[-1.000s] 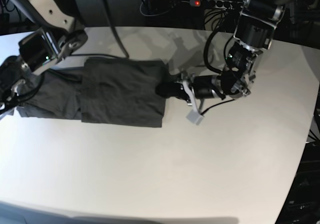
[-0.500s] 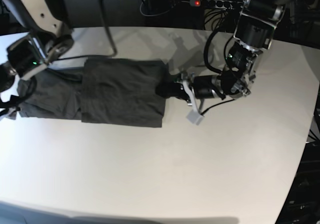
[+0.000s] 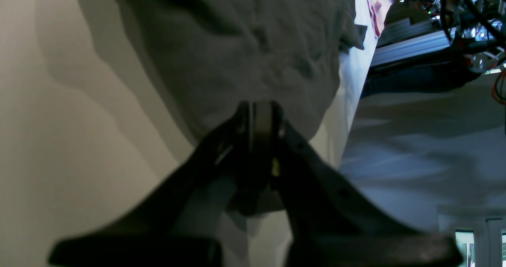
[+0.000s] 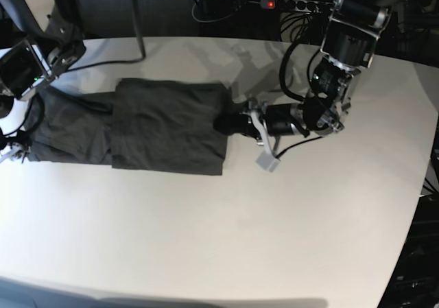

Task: Fold the T-shirt properly
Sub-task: 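Lower the right gripper and grasp the strip end beside it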

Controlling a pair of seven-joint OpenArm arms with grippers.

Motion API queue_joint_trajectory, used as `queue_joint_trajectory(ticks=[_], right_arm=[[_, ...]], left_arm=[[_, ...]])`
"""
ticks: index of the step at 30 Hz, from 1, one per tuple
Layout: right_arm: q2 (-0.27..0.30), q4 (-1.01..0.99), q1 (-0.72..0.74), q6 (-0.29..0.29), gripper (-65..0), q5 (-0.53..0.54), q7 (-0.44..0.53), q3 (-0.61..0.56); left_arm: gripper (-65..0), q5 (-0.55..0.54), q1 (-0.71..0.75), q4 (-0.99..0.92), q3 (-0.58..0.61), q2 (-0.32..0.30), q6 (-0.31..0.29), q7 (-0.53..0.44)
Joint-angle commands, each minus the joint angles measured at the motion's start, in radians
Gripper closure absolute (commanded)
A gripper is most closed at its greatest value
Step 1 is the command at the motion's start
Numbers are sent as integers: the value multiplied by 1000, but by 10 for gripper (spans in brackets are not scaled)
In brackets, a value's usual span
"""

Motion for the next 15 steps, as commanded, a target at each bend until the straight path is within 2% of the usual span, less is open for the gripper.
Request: queue_joint_trajectory(ticks=[1,15], right_arm=[[22,15,14,3,-508,36,-6,-3],[56,13,-36,3,-511,72,23,-3]], left_arm=[[-23,38,0,-14,-3,-17,47,18],[-23,33,0,-14,-5,-17,47,18]])
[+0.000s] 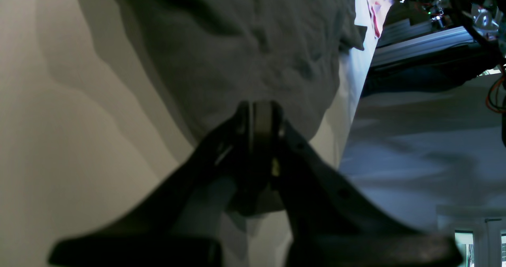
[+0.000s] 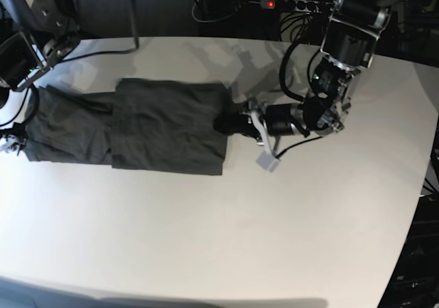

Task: Fold the T-shirt properly
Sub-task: 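Lower the right gripper and grasp the strip end beside it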

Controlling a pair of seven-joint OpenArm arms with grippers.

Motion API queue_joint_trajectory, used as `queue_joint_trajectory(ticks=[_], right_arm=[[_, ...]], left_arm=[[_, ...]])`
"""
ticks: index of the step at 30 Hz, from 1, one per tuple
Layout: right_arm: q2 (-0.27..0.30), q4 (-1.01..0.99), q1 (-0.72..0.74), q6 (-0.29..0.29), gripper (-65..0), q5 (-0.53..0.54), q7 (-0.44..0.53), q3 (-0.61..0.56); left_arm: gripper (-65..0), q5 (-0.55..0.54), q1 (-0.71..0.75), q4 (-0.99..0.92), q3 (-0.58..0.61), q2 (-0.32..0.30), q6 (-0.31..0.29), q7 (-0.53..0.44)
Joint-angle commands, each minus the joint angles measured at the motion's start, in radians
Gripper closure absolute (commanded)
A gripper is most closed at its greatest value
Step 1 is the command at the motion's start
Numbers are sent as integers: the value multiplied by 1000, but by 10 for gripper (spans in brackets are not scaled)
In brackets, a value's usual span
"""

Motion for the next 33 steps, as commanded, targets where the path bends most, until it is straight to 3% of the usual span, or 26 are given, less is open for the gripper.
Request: queue_joint_trajectory(ticks=[1,17,25,33], right_arm=[[18,14,3,3,-511,40,7,-5],[15,-29,-55,3,-511,88,52,-3],[94,-239,-62,3,-511,198,144,-45],[97,-242,-66,3,-511,203,156,-55]], left_arm=[[-23,36,0,-14,-4,-17,47,18],[-23,36,0,-12,-4,-17,47,18],[-23,36,0,-12,-4,-17,47,18],[-23,35,0,-14,-6,-15,47,18]])
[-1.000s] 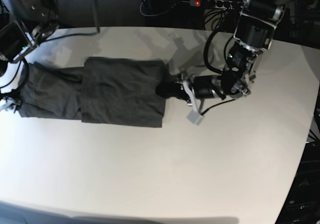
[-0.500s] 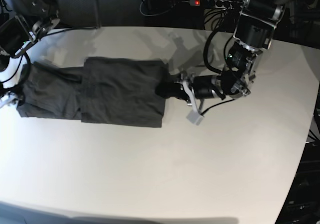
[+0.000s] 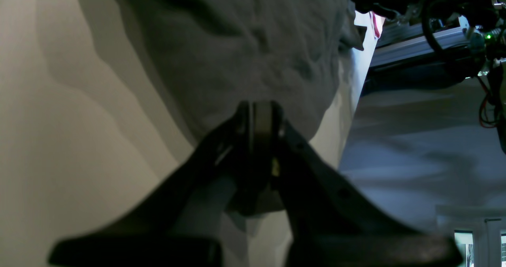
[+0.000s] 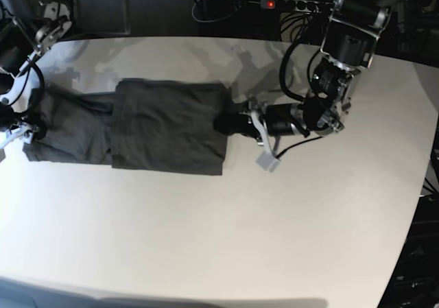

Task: Fold the T-shirt properly
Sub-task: 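Lower the right gripper and grasp the strip end beside it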

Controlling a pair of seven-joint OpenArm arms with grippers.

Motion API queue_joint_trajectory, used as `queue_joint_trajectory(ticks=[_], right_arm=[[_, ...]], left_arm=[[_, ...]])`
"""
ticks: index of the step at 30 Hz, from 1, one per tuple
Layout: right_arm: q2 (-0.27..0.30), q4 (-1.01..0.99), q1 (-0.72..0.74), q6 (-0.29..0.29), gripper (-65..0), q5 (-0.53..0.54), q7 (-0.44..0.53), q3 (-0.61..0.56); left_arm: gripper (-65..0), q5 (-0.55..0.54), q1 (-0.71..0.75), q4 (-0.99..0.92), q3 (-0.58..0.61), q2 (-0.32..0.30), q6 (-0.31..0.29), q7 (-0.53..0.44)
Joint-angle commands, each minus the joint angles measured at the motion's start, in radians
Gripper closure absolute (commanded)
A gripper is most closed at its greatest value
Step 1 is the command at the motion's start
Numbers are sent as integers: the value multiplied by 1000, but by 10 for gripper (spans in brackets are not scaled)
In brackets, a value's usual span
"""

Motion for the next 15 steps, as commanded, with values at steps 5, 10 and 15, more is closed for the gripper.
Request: queue_joint_trajectory(ticks=[5,10,15], right_arm=[[28,17,19,3,-511,13,13,1],[28,17,19,3,-511,13,14,-10],[28,15,17,3,-511,13,39,-13]], left_arm=[[-23,35,-1,-13,-6,-15,47,18],[-23,35,-1,-13,-6,-15,47,18],[-23,35,-1,-13,-6,-15,47,18]])
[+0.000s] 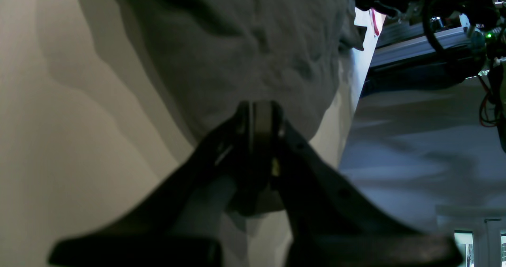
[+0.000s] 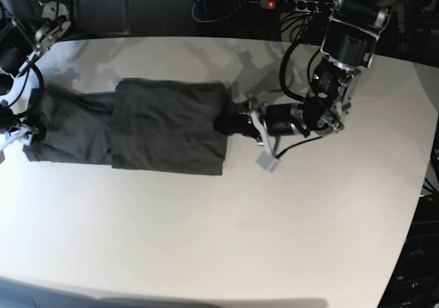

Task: Fold the T-shirt properly
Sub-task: 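Lower the right gripper and grasp the strip end beside it, then lift the grasped strip end with the right gripper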

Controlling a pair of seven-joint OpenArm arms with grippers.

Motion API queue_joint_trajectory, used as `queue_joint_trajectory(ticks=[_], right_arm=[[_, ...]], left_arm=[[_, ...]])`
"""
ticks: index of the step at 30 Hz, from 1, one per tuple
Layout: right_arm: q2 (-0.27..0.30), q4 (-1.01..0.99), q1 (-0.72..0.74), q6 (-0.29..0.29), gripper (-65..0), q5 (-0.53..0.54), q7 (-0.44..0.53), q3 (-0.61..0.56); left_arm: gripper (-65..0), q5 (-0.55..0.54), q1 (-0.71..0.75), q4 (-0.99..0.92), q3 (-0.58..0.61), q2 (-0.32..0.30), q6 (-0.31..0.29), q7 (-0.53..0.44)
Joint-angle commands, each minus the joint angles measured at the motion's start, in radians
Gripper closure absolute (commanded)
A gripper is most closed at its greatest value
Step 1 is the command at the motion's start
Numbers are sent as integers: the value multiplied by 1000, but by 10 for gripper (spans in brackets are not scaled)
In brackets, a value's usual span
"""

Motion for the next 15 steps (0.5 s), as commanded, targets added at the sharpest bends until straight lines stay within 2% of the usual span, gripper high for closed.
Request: queue_joint_trajectory(ticks=[1,8,15], right_arm=[[24,15,17,3,-511,13,17,1],[24,10,16,3,-511,12,38,-19],[45,-109,17,3,-511,8,109,-21]], left_arm=[[-23,35,0,-13,-6,-15,47,18],[-23,35,3,-13,-52,-15,47,25],[-23,43,17,-5,-73,-17,47,27]])
